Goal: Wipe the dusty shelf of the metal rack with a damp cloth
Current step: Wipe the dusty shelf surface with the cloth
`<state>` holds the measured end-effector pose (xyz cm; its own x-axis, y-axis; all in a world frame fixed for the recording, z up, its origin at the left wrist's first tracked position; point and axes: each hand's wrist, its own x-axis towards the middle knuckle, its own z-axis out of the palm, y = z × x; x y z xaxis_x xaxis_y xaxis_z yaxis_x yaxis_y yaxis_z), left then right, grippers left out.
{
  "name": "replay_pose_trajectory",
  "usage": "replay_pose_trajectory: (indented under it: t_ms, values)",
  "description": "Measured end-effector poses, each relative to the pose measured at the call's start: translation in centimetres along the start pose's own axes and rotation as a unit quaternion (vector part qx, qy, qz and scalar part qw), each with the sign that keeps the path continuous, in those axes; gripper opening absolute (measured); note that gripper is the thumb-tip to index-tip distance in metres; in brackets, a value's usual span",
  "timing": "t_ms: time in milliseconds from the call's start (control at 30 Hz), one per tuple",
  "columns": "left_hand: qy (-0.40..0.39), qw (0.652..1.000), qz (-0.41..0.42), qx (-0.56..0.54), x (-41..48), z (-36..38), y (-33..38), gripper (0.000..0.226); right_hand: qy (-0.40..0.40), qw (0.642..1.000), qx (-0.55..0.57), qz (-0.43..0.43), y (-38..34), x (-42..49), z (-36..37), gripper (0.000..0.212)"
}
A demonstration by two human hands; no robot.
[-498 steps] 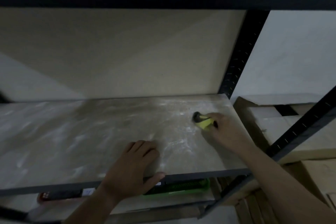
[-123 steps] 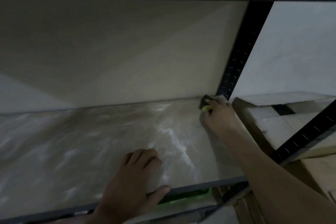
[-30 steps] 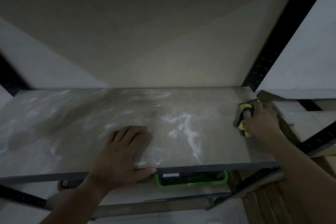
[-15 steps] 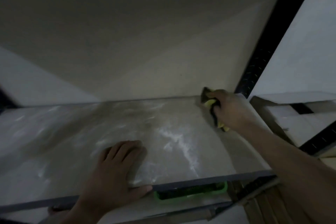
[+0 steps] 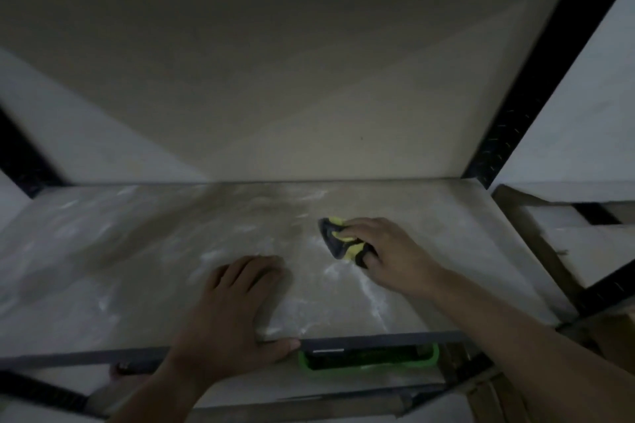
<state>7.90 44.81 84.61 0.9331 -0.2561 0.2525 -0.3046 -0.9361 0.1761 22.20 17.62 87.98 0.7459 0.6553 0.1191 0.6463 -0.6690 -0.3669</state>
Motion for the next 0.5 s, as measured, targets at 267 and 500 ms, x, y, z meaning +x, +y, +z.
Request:
replay_pose_trajectory:
  t_ms: [267, 500]
  values:
    - [0.002, 1.000, -0.007, 0.007, -0.2, 0.2, 0.2, 0.091, -0.013, 0.948, -0.102, 0.301, 5.4, -7.4, -6.7, 0.050]
    - [-0.001, 1.000, -0.002, 0.017, -0.3, 0.3, -0.1, 0.091, -0.131, 0.957, -0.022, 0.258, 4.6, -11.6, -6.7, 0.074]
